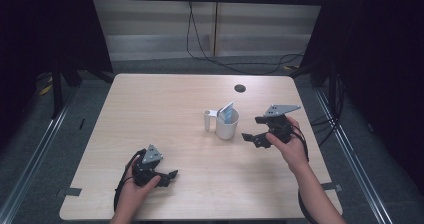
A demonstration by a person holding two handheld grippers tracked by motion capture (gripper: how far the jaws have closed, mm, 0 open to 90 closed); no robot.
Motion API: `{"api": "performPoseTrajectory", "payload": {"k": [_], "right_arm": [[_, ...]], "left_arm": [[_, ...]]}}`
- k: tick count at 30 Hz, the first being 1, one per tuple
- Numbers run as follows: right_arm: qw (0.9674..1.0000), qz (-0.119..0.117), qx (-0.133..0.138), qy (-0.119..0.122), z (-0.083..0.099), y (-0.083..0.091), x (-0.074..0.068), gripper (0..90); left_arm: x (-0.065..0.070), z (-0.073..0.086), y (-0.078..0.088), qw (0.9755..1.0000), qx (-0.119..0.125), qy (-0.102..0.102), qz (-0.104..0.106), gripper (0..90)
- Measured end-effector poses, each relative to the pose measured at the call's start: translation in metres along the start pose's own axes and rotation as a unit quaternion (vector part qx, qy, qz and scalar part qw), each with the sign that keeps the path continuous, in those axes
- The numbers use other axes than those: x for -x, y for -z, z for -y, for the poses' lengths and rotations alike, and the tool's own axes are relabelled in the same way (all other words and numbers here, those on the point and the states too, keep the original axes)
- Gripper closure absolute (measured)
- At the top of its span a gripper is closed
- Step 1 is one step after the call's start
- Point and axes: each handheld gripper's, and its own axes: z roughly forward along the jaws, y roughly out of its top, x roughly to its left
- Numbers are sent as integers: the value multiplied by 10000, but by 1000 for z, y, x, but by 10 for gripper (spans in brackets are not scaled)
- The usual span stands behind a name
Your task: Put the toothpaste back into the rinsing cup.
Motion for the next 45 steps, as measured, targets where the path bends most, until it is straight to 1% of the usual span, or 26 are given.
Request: {"api": "performPoseTrajectory", "payload": {"k": [7, 9, 17, 21, 30, 45], "right_arm": [[10000, -38, -28, -28, 7, 1, -1, 138], [10000, -34, -45, -1, 10, 1, -1, 138], [9999, -57, -44, -114, 21, 3, 0, 139], [9999, -67, -46, -108, 27, 3, -1, 139], [9998, -57, -61, -184, 39, 5, -2, 139], [9993, -45, -101, -347, 61, 10, 3, 140]], "left_arm": [[0, 0, 0, 10000, 1, 2, 1, 153], [0, 0, 0, 10000, 2, 2, 0, 153], [0, 0, 0, 10000, -1, -2, -1, 153], [0, 0, 0, 10000, 2, 0, 0, 153], [0, 0, 0, 10000, 3, 4, 0, 153], [0, 0, 0, 10000, 3, 2, -2, 153]]}}
